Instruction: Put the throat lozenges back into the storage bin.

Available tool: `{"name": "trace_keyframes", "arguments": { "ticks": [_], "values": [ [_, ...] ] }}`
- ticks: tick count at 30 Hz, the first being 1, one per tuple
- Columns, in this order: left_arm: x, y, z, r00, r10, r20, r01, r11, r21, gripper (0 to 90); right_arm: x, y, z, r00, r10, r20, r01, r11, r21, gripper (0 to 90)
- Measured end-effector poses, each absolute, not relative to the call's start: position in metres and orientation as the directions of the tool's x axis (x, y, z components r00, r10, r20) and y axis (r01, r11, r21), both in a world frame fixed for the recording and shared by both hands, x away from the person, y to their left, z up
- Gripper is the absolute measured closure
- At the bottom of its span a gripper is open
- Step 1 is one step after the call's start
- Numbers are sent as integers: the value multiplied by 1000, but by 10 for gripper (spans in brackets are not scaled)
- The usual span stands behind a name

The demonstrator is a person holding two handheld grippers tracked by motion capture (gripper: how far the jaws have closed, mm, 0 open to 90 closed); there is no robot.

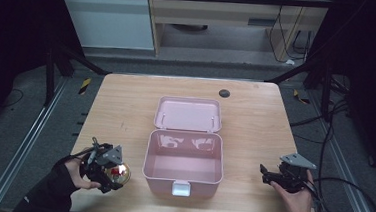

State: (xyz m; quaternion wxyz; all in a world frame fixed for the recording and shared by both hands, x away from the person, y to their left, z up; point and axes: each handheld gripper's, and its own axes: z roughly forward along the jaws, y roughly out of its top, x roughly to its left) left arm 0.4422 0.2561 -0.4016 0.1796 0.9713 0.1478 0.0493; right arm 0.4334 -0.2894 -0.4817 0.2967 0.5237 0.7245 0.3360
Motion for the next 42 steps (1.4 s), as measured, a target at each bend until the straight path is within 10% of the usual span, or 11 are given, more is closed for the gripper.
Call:
{"name": "trace_keyframes", "arguments": {
  "ticks": [42],
  "values": [
    [468, 201, -307, 966, 243, 89, 188, -896, 403, 197, 434, -290, -482, -279, 957, -82, 557, 231, 797, 39]
  ]
}}
